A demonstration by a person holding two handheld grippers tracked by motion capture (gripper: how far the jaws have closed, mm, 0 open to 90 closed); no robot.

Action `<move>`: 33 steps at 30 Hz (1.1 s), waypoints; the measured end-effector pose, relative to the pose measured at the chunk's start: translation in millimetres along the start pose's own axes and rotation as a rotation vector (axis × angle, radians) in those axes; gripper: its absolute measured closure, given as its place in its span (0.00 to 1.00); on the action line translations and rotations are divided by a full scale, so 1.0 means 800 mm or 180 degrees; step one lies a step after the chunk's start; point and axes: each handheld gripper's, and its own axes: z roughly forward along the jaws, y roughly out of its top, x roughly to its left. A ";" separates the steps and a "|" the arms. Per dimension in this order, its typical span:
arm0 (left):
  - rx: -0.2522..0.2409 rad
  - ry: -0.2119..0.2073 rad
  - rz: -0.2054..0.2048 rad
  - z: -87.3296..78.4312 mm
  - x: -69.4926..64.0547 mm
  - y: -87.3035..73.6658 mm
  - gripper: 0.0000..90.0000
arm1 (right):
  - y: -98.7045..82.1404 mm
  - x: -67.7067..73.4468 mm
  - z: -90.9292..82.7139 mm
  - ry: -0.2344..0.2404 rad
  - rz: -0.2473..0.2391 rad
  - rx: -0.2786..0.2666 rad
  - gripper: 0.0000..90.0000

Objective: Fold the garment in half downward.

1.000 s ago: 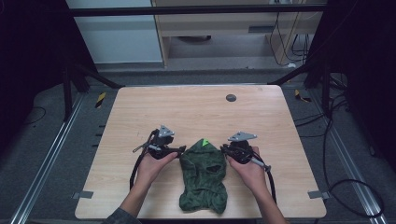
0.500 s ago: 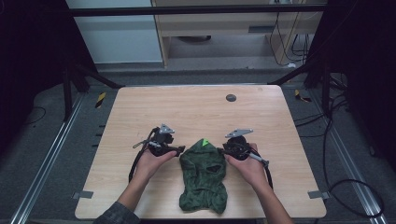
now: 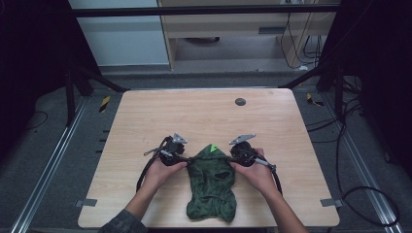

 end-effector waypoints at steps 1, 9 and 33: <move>0.0017 -0.0002 0.0025 0.002 -0.002 0.000 0.46 | -0.001 0.001 0.001 -0.0013 0.0009 0.0014 0.65; 0.0078 0.0004 0.0185 0.008 -0.014 0.002 0.59 | -0.006 0.007 0.004 -0.0037 -0.0163 -0.0009 0.73; 0.0065 -0.0146 0.0456 -0.008 -0.011 0.007 0.97 | 0.008 -0.005 -0.013 0.0320 -0.0191 -0.0084 0.96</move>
